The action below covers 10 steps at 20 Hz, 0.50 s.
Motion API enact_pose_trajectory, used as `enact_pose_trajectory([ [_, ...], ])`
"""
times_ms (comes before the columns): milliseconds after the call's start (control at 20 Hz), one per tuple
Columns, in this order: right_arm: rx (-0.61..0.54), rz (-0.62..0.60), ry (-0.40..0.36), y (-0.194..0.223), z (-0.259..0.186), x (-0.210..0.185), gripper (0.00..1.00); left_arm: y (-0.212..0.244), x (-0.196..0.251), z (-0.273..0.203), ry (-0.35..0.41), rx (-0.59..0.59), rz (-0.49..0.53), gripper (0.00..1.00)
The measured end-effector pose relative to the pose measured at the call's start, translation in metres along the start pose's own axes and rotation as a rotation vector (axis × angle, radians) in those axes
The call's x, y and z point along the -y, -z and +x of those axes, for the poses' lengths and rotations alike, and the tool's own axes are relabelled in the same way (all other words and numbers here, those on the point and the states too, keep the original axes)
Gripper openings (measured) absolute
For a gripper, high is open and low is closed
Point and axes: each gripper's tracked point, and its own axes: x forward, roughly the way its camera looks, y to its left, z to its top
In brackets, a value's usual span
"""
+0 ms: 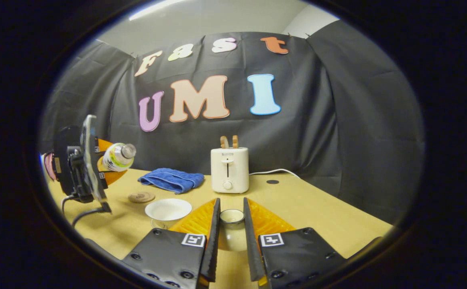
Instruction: Open the teacup lid with one hand, grasp the water bottle and pour water into the teacup with the other hand; after pouring, place the water bottle on the coaster and then close the teacup lid.
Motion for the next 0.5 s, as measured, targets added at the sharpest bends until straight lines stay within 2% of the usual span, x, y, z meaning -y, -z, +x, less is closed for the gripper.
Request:
enact_pose_trajectory([
  [150,0.0,0.0,0.0,0.0,0.0,0.0,0.36,-0.003,0.002,0.003,0.008,0.008,0.135,0.55],
  [500,0.0,-0.001,0.0,0.0,0.0,0.001,0.36,-0.008,0.011,0.016,0.045,0.036,0.345,0.55],
])
